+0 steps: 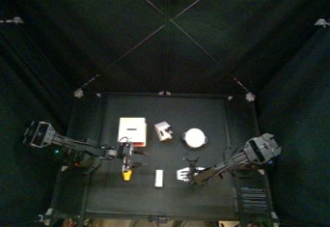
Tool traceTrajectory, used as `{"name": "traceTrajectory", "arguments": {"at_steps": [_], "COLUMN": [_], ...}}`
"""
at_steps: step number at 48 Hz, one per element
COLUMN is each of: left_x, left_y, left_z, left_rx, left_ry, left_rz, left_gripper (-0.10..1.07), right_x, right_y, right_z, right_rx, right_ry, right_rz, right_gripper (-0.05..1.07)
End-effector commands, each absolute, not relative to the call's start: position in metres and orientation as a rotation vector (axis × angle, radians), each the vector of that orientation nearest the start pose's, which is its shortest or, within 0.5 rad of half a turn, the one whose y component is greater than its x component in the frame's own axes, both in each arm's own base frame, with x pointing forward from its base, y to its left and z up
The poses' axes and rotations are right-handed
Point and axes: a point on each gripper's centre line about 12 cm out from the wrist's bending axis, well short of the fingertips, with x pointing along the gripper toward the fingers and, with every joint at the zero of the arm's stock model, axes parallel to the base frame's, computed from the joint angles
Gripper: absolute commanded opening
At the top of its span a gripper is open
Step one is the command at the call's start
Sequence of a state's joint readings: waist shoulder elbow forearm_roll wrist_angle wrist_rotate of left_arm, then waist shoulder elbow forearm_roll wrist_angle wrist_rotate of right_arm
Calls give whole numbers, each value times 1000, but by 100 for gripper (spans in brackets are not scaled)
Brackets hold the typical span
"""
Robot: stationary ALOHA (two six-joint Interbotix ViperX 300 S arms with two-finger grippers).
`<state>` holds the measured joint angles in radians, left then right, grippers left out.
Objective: Grab drawer handle
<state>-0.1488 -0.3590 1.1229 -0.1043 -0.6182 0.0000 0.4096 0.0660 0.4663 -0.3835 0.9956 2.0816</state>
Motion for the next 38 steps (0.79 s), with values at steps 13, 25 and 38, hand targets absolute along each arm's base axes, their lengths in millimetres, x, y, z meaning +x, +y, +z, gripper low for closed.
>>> {"name": "traceTrajectory", "arguments": {"at_steps": [13,25,38], "left_x": [282,275,269], "left_y": [-34,-25,-9], "left_z": [213,218,218], "left_rx": [-77,-186,-432], "left_ry": [118,104,121], "left_rz": [-79,-1,164], "left_gripper": [86,86,86], "right_x": [326,320,330], "right_y": [92,64,-4], "right_z": [206,248,288], "right_rx": [977,838,703], "right_ry": [797,575,307], "right_rz": [-975,-759,-495], "right_gripper": [56,56,56]}}
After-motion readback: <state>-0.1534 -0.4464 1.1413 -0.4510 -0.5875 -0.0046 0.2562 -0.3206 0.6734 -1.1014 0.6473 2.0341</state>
